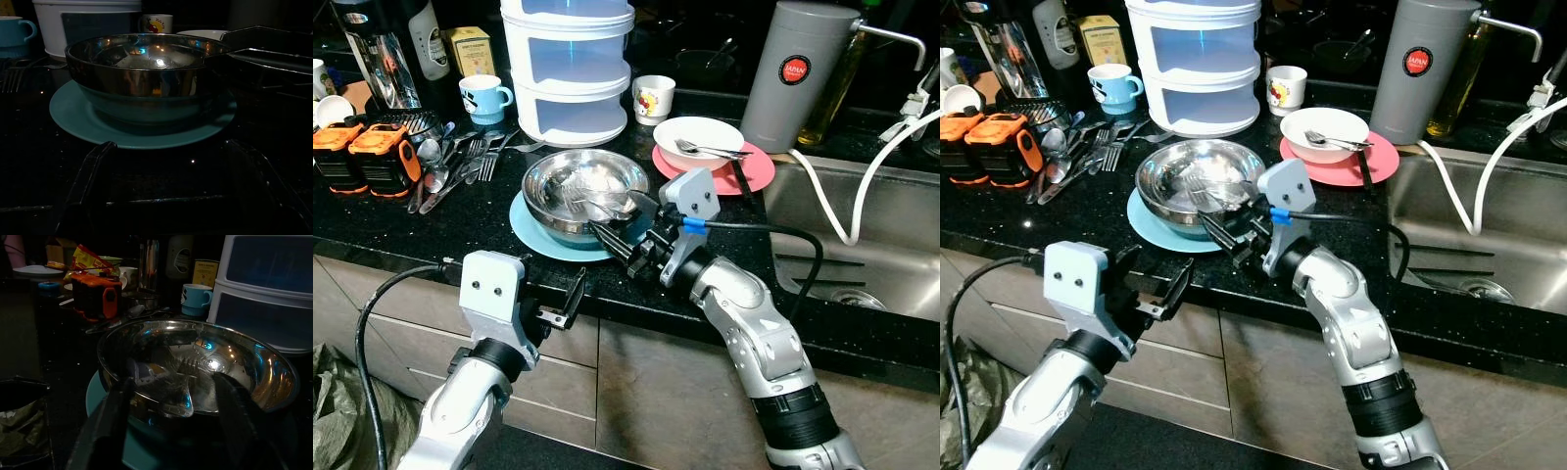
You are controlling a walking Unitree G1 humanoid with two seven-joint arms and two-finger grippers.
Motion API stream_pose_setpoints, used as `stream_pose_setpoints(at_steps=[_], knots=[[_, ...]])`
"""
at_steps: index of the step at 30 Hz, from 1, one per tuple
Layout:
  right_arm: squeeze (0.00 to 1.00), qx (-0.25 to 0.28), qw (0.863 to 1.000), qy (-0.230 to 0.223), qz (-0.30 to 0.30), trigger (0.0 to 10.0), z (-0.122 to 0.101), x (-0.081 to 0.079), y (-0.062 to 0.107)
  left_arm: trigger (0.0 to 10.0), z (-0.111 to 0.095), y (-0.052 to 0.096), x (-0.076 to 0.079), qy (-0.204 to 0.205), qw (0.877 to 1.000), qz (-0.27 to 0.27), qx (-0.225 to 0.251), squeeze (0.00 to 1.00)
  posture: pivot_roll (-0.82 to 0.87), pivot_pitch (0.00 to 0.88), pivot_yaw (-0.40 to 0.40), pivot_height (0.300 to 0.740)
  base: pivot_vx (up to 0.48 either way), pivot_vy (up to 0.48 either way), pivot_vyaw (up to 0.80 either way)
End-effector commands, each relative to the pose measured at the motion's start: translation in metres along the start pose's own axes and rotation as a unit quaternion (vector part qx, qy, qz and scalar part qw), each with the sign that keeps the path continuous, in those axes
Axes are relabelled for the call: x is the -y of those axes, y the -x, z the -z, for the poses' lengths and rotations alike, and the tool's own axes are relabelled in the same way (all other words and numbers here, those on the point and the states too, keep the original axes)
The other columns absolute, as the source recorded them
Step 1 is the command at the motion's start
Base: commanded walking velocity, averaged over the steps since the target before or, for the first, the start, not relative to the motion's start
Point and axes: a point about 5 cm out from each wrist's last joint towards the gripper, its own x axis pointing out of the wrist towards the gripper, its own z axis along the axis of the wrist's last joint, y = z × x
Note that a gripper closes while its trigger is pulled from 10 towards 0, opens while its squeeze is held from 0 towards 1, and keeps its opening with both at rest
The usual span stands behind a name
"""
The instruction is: Kitchen organization
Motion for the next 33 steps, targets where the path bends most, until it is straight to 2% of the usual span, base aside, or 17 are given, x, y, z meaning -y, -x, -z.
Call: stream_pose_setpoints(at_steps=[1,15,24,26,27,33], knots=[[0.0,-0.024,1.0,-0.012,-0.003,0.0,0.01,-0.001,0.002,10.0,0.002,0.0,0.002,0.002,1.0,0.001,-0.003,0.0,0.19,0.0,-0.008,0.74,0.0,0.0,0.0],[0.0,-0.017,1.0,-0.018,0.007,0.0,0.009,0.002,0.004,10.0,0.002,-0.001,0.005,0.006,1.0,0.001,-0.001,0.0,0.17,0.0,-0.008,0.74,0.0,0.0,0.0],[0.0,0.048,0.996,-0.062,0.053,0.0,-0.011,0.019,-0.001,10.0,-0.002,-0.006,0.0,0.001,1.0,-0.003,0.007,0.0,0.16,0.0,0.001,0.74,0.0,0.0,0.0],[0.0,0.067,0.992,-0.08,0.066,0.0,-0.015,0.022,-0.002,10.0,-0.003,-0.006,-0.002,-0.001,1.0,-0.005,0.008,0.0,0.17,0.0,0.0,0.74,0.0,0.0,0.0],[0.0,0.092,0.987,-0.106,0.081,0.0,-0.022,0.026,-0.003,10.0,-0.003,-0.006,-0.001,-0.001,1.0,-0.004,0.009,0.0,0.17,0.0,0.002,0.74,0.0,0.0,0.0],[0.0,0.125,0.976,-0.143,0.103,0.0,-0.03,0.034,-0.002,10.0,-0.002,-0.006,0.003,0.001,1.0,0.001,0.006,0.0,0.17,0.0,0.004,0.74,0.0,0.0,0.0]])
